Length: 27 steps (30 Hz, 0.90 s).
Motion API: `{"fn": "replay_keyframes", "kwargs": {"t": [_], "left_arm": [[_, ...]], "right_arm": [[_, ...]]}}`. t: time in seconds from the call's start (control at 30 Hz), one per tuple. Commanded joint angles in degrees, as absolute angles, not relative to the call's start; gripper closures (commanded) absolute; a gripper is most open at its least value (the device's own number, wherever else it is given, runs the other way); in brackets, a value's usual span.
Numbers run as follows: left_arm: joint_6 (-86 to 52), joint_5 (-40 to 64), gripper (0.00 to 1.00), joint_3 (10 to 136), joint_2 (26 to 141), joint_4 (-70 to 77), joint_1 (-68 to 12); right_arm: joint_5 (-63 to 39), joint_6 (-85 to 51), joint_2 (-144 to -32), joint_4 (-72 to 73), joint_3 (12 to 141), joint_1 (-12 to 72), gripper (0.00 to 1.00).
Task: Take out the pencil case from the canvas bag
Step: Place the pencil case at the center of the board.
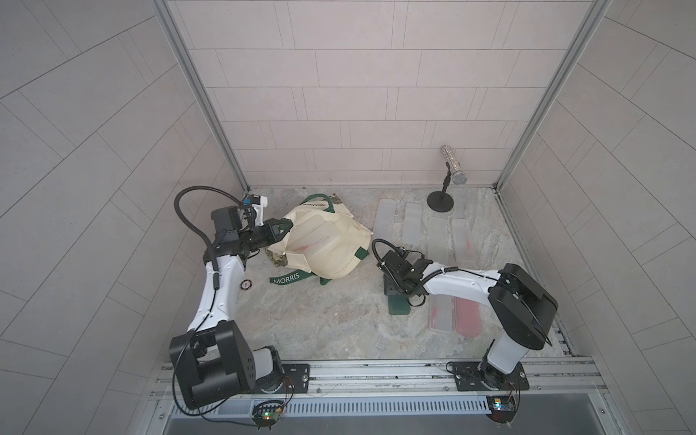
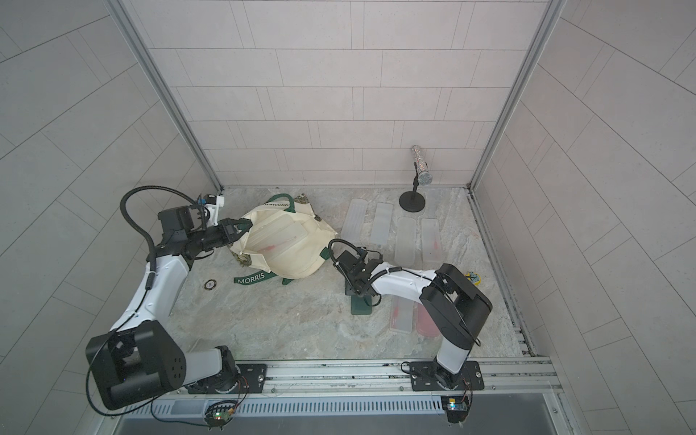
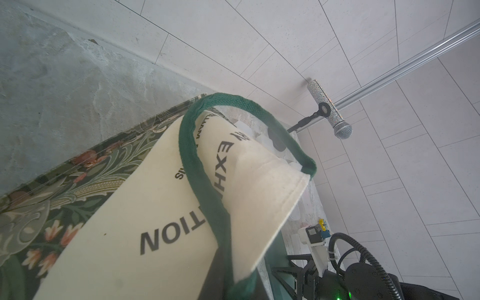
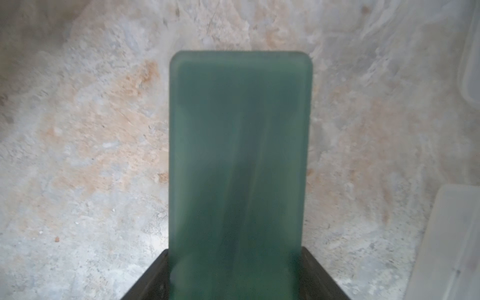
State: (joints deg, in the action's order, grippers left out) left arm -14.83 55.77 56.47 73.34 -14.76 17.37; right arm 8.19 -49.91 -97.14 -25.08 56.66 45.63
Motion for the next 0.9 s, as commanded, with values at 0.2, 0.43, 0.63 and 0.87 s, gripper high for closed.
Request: {"fn": "replay_keyframes", "kwargs": {"t": [0.2,0.43,0.63,0.87], "left_arm": [[-15.8,57.0,1.0,55.6,72.8,-12.0,18.1],[-15.8,57.1,1.0,55.5,73.0,-11.7,18.0],[-15.9,57.1,1.0,55.5,73.0,-11.7,18.0],[-15.9,57.7,1.0,55.5,73.1,-11.6,18.0]], "right_arm": [[13.7,-51.8,-89.9,-29.5,51.2,44.0,0.4],[14.3,-54.9,-87.7,-28.3,48.7,43.4,0.35],[12.5,-54.9,-86.6,-25.9,48.5,43.3,0.21],[13.1,-53.6,-81.1,-22.9,46.6,43.4,0.1]]}}
